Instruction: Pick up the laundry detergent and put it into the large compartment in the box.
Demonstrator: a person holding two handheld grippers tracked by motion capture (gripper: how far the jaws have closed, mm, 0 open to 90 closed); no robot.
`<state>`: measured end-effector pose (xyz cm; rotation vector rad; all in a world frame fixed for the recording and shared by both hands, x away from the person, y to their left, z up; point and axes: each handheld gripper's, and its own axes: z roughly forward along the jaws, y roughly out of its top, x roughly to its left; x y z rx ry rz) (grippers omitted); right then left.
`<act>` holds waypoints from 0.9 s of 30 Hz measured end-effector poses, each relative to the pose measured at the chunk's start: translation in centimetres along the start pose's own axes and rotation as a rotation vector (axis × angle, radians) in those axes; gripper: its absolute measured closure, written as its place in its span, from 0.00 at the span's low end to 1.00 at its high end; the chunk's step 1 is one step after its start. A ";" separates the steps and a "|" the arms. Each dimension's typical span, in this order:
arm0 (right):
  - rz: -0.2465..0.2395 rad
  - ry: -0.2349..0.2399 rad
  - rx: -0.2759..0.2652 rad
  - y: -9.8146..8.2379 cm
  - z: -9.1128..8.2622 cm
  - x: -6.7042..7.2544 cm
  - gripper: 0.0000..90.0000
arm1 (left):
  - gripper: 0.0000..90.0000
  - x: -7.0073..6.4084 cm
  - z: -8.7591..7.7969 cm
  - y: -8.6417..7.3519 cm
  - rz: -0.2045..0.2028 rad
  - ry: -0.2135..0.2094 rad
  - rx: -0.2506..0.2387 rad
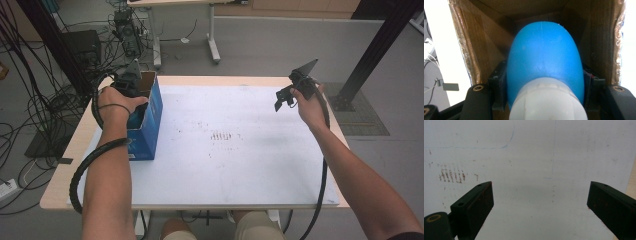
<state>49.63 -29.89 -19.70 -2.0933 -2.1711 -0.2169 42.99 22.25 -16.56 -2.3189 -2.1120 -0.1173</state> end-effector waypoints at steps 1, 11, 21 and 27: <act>0.000 0.000 0.000 0.0 0.0 0.0 0.08 | 0.42 0.0 0.0 0.0 0.000 0.001 0.002; -0.005 -0.005 0.001 0.0 0.1 0.3 0.08 | 0.42 0.1 0.0 0.0 -0.001 -0.002 0.000; -0.002 -0.002 0.002 0.0 0.0 0.1 0.08 | 0.42 0.0 0.0 0.1 -0.001 0.001 0.002; 0.000 -0.001 0.001 0.0 0.0 0.1 0.08 | 0.42 -0.1 0.0 0.1 0.001 0.003 0.003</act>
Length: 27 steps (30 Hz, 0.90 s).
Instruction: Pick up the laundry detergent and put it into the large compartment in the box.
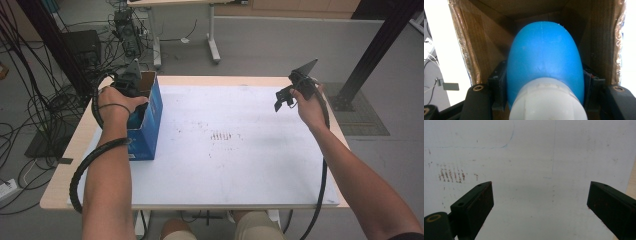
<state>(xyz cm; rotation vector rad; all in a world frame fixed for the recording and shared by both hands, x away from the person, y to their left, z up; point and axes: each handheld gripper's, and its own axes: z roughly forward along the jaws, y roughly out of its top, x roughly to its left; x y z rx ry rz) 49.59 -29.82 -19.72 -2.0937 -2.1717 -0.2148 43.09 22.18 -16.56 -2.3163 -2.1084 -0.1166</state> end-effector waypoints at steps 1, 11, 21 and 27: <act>-0.002 0.000 0.000 0.0 0.0 0.0 0.08 | 0.42 0.0 0.0 0.0 -0.001 -0.002 -0.001; -0.001 0.001 -0.001 0.0 0.0 0.0 0.08 | 0.42 0.0 0.0 0.0 0.000 -0.001 -0.001; -0.001 0.000 0.001 0.1 0.1 0.1 0.08 | 0.42 0.1 0.0 0.0 0.000 -0.004 0.002; -0.003 0.001 0.001 0.1 0.0 0.2 0.08 | 0.42 0.1 0.0 0.0 -0.001 -0.004 0.002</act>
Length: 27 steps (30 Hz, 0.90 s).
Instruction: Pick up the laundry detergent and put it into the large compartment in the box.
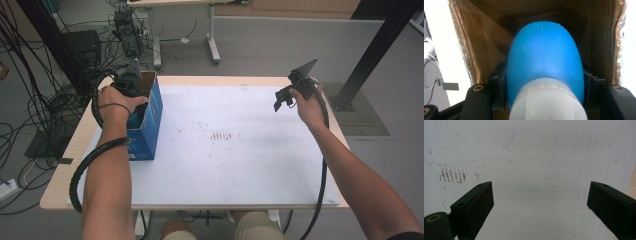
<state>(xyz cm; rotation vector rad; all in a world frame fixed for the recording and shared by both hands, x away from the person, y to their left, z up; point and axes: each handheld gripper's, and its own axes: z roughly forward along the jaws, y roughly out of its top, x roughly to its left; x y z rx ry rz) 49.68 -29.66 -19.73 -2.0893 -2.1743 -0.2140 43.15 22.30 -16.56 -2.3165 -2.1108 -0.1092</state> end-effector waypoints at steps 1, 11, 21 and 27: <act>0.000 -0.001 0.000 0.0 0.0 0.0 0.08 | 0.42 0.0 0.0 0.0 0.000 0.000 0.001; 0.001 -0.001 -0.001 0.0 -0.1 0.0 0.08 | 0.42 0.0 0.0 0.0 -0.001 0.000 -0.001; 0.002 -0.001 -0.003 -0.1 -0.1 -0.2 0.08 | 0.42 0.0 0.0 0.0 -0.002 0.001 -0.001; 0.004 0.000 -0.003 -0.1 -0.2 -0.2 0.08 | 0.42 0.0 0.0 0.0 -0.002 0.000 0.000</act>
